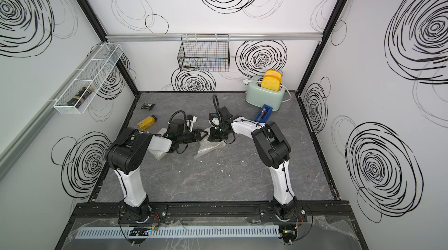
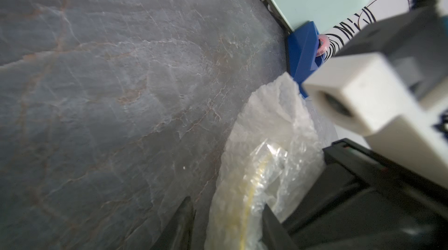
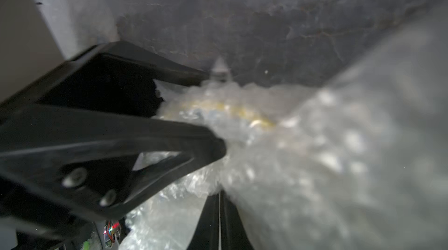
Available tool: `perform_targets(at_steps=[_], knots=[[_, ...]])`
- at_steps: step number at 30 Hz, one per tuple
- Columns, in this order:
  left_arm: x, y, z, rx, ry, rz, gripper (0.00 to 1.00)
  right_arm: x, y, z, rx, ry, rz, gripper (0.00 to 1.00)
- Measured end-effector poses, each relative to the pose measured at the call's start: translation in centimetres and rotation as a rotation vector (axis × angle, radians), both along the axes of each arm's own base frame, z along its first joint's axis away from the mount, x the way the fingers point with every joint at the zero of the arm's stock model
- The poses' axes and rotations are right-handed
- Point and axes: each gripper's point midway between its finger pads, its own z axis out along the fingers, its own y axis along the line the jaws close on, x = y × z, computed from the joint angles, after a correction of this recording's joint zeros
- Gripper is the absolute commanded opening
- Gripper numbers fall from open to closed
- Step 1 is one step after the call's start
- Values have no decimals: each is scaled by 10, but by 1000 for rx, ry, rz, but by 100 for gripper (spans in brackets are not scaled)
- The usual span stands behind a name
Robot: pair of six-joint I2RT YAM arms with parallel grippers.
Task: Wrap bowls in bubble wrap
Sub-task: Stick the tape on the bubble wrap.
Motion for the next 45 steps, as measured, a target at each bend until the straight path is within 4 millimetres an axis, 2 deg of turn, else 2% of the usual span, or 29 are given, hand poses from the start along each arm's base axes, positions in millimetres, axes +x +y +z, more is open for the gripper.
perform_targets(at_steps=[8,14,17,19,23,26,30,34,38,42,45], knots=[[-1,0,0,-1,3,1,44,3,0,4,-7,-22,-5,14],[-2,1,0,-2,2,2,44,11,-2,36,14,-105,-22,13],[-2,1,0,-1,2,3,45,17,-1,44,23,-122,-29,11],[-2,1,0,0,3,3,45,18,0,41,20,-119,-31,10],[-3,2,4,1,-3,8,49,18,-1,17,-8,-78,-33,9],[-2,3,4,2,-4,10,59,17,-2,1,-25,-52,-33,9],[-2,4,4,5,0,16,78,17,0,0,-19,-51,-31,9],[1,8,8,-3,-2,28,85,17,1,0,-15,-53,-29,9],[4,12,12,-26,5,41,80,16,0,2,-11,-55,-28,9],[15,7,18,-56,-9,35,65,15,0,4,-9,-58,-28,10],[22,2,15,-71,-8,29,57,15,-1,4,-9,-58,-28,9]])
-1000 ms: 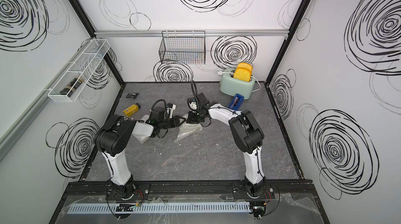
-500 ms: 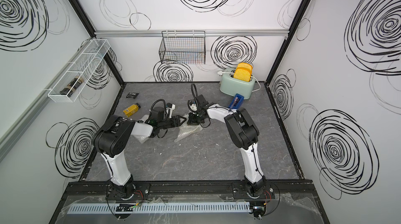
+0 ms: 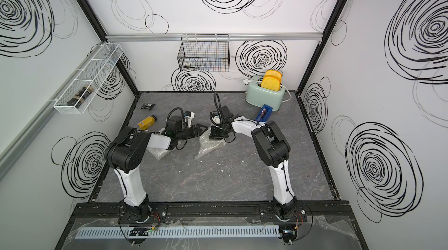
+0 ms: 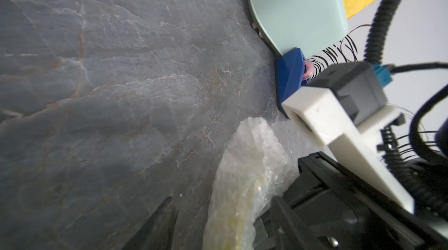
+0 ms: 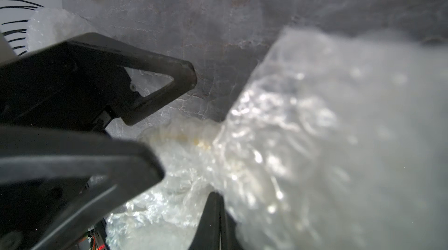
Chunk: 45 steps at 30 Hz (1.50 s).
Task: Wrap bowls in bubble wrap
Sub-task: Stick the tape on the bubble wrap, then reset both arms
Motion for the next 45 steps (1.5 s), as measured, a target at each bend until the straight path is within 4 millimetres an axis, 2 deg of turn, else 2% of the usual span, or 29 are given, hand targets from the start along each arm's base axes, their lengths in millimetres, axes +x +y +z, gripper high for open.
perform_targets(at_steps=[3,6,8,9,14,16,18,21,24,25,27,29,31,33,36,40,42,45], knots=[[-1,-2,-7,-6,16,-8,48,-1,-1,0,0,0,0,9],[-1,-3,-4,-20,3,-15,38,-1,-1,2,2,-2,0,10],[-1,-4,-2,-27,-4,-17,37,-1,-1,4,5,-5,0,10],[-1,-4,-2,-30,-6,-17,40,-1,-1,7,8,-8,0,10],[-7,-1,-4,-31,4,-2,72,0,-3,29,43,-22,1,15],[-8,1,1,-30,2,7,83,0,-5,45,67,-45,-1,23],[-8,5,12,-21,-11,27,89,1,-9,68,95,-81,-5,32],[-8,14,46,1,-76,77,93,2,-20,105,136,-151,-25,40],[-17,29,103,19,-203,154,100,-2,-39,137,164,-226,-55,46],[-22,33,121,25,-246,179,99,-4,-46,145,172,-249,-65,48],[-43,39,164,42,-361,230,96,-11,-65,160,188,-303,-97,53],[-70,39,196,49,-474,267,96,-18,-88,172,192,-371,-138,56],[-103,42,213,51,-567,291,97,-24,-110,180,188,-452,-185,59],[-134,57,212,61,-636,342,97,-34,-136,184,184,-534,-245,63],[-159,92,193,116,-690,474,97,-45,-168,182,167,-615,-333,66],[-176,137,179,175,-750,674,96,-48,-203,167,94,-693,-445,68],[-182,148,169,227,-789,720,97,-50,-222,152,38,-728,-499,68],[-183,158,152,408,-803,744,97,-56,-249,129,-50,-773,-573,69]])
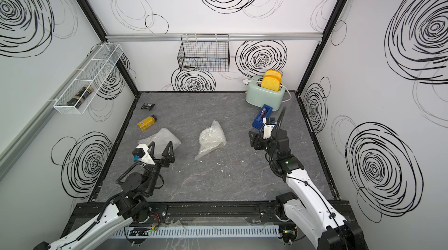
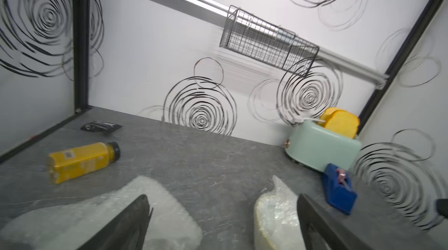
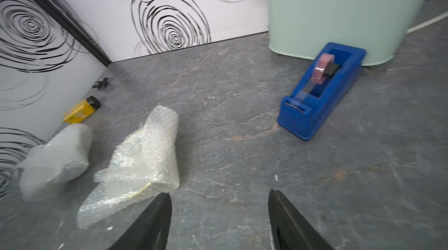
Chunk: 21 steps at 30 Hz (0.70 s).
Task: Wrap bowls in bubble wrap
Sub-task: Reset both arms
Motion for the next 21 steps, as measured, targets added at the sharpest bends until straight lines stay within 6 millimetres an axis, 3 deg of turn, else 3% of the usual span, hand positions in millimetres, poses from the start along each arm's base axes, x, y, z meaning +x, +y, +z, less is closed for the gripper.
perform_targets(at_steps=[2,4,7,10,12,14,17,21], knots=[[0,8,-1,70,-7,54,97,-3,-17,-13,-49,-32,-58,69],[2,13,10,126,-50,86,97,-6,-32,-23,-85,-77,-103,78],[12,40,26,140,-107,201,96,-7,-53,-39,-122,-115,-169,78],[33,72,19,162,-87,295,97,3,-79,-38,-137,-138,-261,79],[50,89,0,175,-35,330,97,12,-103,-37,-124,-176,-341,81],[66,90,-23,191,19,309,96,12,-122,-52,-118,-176,-408,81],[80,82,-68,236,143,239,97,11,-127,-83,-124,-98,-426,83],[84,91,-100,227,226,223,96,32,-133,-75,-134,-138,-447,82]])
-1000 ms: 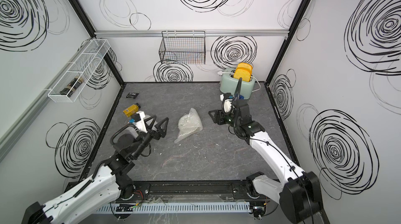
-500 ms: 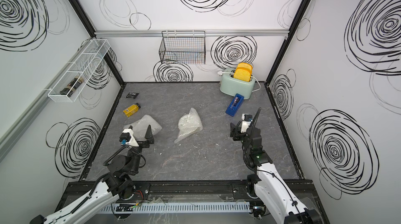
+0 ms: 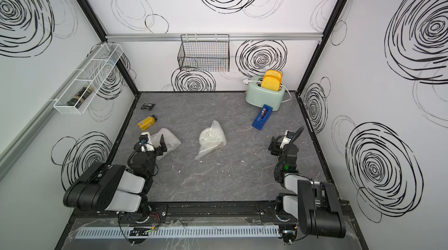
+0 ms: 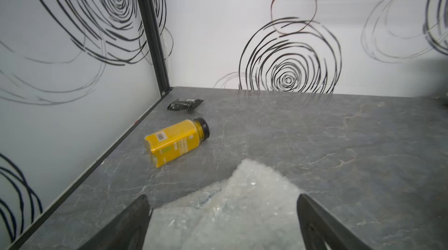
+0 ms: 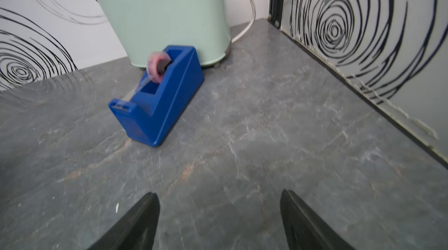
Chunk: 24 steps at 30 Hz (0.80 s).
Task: Wrap bowls in bubble wrap
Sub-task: Reset both arms
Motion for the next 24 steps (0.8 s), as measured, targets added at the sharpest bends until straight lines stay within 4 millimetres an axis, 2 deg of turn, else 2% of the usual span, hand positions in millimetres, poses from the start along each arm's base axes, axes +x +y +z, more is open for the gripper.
perform_targets(at_steps=[2,5,6,8,10,13,24], knots=[[0,0,-7,-8,19,-11,96,8,0,4,-20,-42,12,80],[2,-5,0,-17,-12,-40,97,15,6,-7,-48,-11,32,80],[3,-6,3,-18,-22,-46,97,20,11,-8,-63,-5,47,100],[7,-9,9,-16,-40,-57,96,32,20,-2,-82,-14,73,97],[21,-16,21,-2,-61,-72,97,41,22,8,-91,-40,80,97],[37,-25,42,7,-112,-92,97,44,20,14,-97,-55,76,97],[28,-18,31,18,-80,-39,97,44,20,13,-109,-50,75,97]])
